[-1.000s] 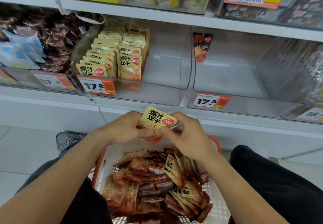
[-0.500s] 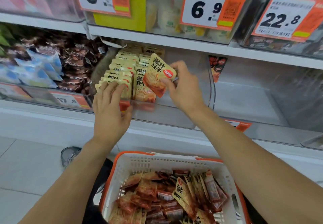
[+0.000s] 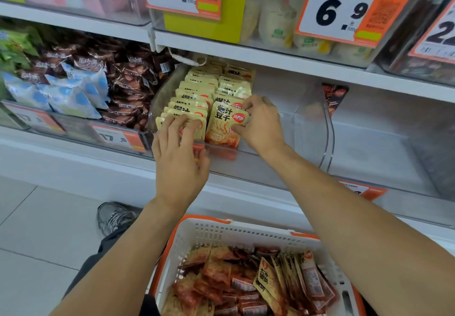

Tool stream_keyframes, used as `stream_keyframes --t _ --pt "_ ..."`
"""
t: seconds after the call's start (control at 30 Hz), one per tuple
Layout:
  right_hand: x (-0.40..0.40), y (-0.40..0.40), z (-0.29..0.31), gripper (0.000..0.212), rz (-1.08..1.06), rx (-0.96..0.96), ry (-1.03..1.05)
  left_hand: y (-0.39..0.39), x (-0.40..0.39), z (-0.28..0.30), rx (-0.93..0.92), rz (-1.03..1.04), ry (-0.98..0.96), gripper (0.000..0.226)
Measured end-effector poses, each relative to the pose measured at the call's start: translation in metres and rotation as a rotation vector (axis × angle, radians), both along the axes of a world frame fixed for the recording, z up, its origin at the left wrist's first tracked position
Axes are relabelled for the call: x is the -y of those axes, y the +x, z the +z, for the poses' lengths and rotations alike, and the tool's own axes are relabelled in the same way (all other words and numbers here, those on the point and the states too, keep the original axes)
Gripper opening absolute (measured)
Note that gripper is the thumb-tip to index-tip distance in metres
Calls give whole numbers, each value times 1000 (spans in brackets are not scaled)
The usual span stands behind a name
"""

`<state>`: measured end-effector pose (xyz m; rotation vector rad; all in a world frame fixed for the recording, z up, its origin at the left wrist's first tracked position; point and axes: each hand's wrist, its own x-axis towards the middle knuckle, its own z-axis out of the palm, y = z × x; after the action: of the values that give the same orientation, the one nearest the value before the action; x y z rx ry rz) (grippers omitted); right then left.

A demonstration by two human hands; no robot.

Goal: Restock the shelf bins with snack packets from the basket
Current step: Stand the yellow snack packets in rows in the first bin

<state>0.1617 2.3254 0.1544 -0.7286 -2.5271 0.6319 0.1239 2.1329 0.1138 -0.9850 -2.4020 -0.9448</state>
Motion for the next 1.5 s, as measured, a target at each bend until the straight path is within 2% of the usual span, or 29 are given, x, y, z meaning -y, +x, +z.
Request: stream_keyframes --t 0.13,0.33,0.4,0.57,0.67,0.77,0.87,0.93,1.0,1.07,1.17,1.27,1.33,1.4,1.5 --pt "0 1 1 45 20 -20 24 2 0 0 14 10 -6 56" --pt "4 5 6 49 38 75 53 4 -3 -1 26 9 6 58" --pt "8 17 9 47 69 6 54 5 -4 1 35 12 63 55" --pt "27 86 7 20 157 -382 93 41 -14 1 -31 -51 357 37" --pt "37 142 -29 15 168 -423 81 79 -19 -25 174 -170 382 24" --pt "39 196 -92 20 144 -217 -55 111 -19 -76 407 -291 84 19" --pt "39 240 -152 21 87 109 -183 142 -12 -133 547 -388 -352 18" --pt "42 264 -183 22 47 277 -262 168 2 -166 614 -392 -534 20" --pt "49 283 -209 16 22 387 -320 192 15 -191 766 -372 -606 18" --pt "61 299 -229 11 3 500 -415 211 22 -207 953 -342 -575 14" --pt "77 323 -254 29 -28 696 -501 227 24 -219 1136 -288 -514 31" --pt "85 350 -272 45 -76 799 -551 234 22 -224 1083 -279 -644 46" --pt "87 364 -283 54 -70 829 -577 236 20 -226 1027 -290 -768 36" --pt "89 371 -289 54 -34 907 -596 240 19 -227 992 -308 -874 18" --pt "90 373 -294 47 -52 929 -675 246 13 -227 919 -376 -996 16"
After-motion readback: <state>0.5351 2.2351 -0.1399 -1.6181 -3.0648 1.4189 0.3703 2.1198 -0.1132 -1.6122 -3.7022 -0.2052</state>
